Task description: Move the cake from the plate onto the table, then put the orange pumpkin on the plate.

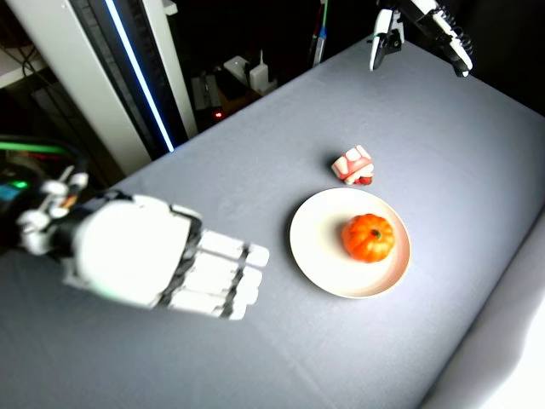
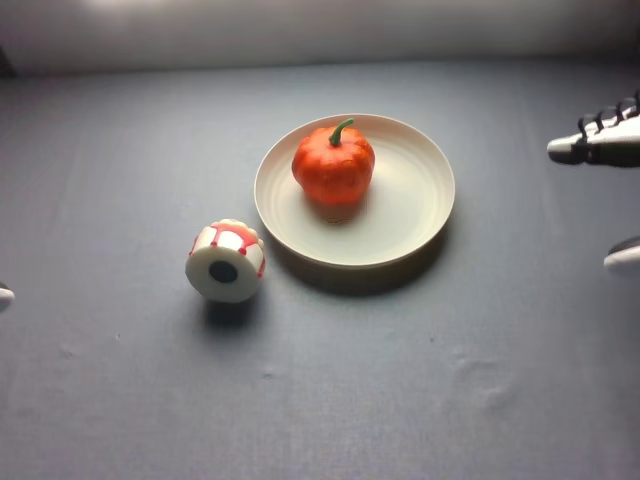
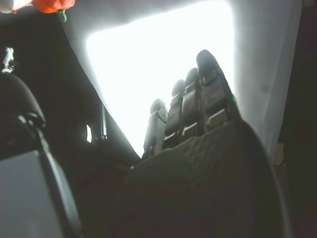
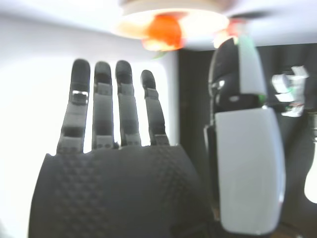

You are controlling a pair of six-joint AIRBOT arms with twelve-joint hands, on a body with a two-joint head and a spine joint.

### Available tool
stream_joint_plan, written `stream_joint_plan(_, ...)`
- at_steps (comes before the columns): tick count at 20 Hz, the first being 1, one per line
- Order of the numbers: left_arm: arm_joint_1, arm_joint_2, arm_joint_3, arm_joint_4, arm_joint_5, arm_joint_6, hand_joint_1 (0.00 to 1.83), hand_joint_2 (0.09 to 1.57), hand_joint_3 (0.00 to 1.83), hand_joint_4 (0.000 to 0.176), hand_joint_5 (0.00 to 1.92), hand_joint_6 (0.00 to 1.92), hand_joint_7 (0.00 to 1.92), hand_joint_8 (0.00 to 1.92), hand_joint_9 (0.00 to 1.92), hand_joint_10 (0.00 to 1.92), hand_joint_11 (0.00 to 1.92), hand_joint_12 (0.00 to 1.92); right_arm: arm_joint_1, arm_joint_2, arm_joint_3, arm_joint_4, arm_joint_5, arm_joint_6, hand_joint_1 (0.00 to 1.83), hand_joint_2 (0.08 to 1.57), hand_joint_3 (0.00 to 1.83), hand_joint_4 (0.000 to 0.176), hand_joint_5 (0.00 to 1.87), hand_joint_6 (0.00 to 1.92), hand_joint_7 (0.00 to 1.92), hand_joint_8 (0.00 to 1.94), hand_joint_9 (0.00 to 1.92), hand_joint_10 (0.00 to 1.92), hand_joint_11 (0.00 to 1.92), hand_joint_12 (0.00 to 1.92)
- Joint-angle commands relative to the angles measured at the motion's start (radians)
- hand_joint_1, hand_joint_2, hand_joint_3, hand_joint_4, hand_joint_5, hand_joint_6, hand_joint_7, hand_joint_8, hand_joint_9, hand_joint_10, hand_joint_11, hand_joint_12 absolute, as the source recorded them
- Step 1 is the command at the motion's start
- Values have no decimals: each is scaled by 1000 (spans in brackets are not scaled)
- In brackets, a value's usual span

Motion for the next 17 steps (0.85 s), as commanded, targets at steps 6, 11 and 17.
stream_joint_plan(6,45,0,-22,-94,-178,-4,1054,898,9,33,143,17,360,63,400,165,0,1325,-145,93,-105,199,340,-116,1066,1086,0,0,618,37,737,20,712,66,195,1238)
stream_joint_plan(11,101,-8,-60,-195,-248,-4,1112,943,6,6,232,15,413,128,267,674,0,1674,-423,147,-206,431,796,-117,1033,1149,0,0,651,152,789,102,634,553,266,1391)
stream_joint_plan(17,121,-40,-30,-291,-248,-4,1120,1015,18,0,280,97,148,1132,103,1503,0,1921,-796,212,-295,745,1182,-49,1024,1185,1,0,493,476,637,751,593,1055,388,1531)
